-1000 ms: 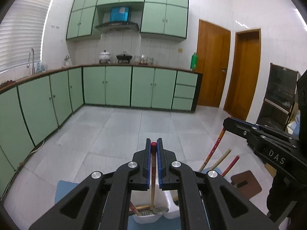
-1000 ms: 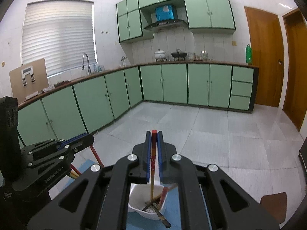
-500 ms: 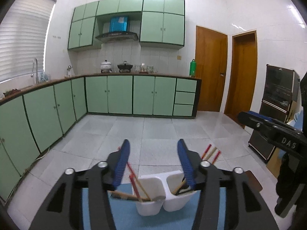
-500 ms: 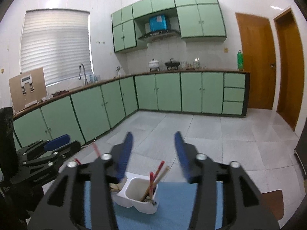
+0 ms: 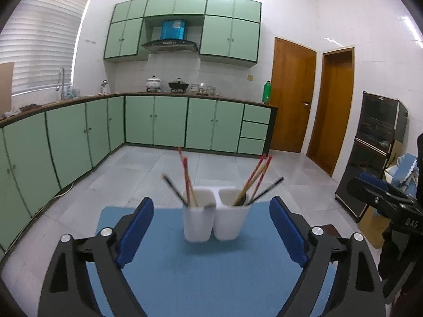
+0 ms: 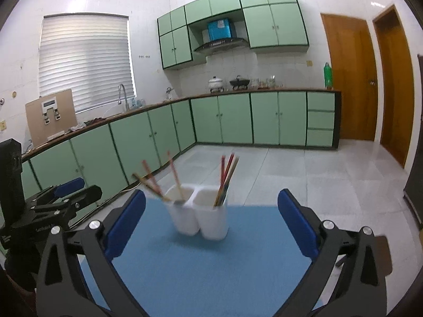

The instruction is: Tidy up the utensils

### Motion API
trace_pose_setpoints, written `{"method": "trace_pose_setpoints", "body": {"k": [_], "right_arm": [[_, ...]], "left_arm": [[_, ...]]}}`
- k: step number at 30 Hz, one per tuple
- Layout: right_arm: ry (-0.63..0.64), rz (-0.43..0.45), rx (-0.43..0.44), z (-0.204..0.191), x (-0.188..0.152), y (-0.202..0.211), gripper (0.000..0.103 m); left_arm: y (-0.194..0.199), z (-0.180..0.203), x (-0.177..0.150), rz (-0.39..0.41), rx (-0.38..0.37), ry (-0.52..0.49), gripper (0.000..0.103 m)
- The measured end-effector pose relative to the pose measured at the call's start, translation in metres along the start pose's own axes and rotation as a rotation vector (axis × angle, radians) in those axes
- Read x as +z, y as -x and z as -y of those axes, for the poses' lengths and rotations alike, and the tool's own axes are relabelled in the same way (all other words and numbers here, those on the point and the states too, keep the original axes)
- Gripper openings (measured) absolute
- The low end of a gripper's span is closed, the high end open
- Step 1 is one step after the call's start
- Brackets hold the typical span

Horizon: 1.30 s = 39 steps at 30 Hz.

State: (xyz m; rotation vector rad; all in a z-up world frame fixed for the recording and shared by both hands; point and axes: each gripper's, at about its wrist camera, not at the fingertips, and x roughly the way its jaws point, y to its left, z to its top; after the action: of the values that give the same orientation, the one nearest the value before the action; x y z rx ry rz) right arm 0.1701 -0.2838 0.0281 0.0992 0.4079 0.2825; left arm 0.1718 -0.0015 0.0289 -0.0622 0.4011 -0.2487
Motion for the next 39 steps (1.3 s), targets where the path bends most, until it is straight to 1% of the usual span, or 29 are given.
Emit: {"method": "trace_pose_setpoints", "body": {"k": [3,6,13,19,27,39], "right_arm": [[-0.007,-0.031,0.011,-0.009,-0.021,0.014,0.097],[-0.014,-0.05,0.022,-0.017,-0.03,0.023,0.097],[-0.001,-0.061,0.031,-0.03,-0.041,0.044,0.097],[0.017,-0.063,0.042,-0.04,-0.047,0.058,0.097],[0.04,-0.064,0.06,-0.054,-0.054,0.07,0.097],[0.059,-0.041,0.058,-0.06,-0.053,0.08,0.097]], "left_arm": [[0.016,-0.002,-0.013,-0.006,0.014,0.009,0.091],[0.029,0.0,-0.02,-0.008,0.024,0.013,0.091],[0.063,0.003,-0.037,-0.009,0.037,0.01,0.095],[0.081,0.006,-0.048,-0.009,0.047,0.003,0.097],[0.097,0.012,-0.051,0.009,0.048,-0.002,0.097],[0.112,0.022,-0.051,0.04,0.055,-0.02,0.097]]}}
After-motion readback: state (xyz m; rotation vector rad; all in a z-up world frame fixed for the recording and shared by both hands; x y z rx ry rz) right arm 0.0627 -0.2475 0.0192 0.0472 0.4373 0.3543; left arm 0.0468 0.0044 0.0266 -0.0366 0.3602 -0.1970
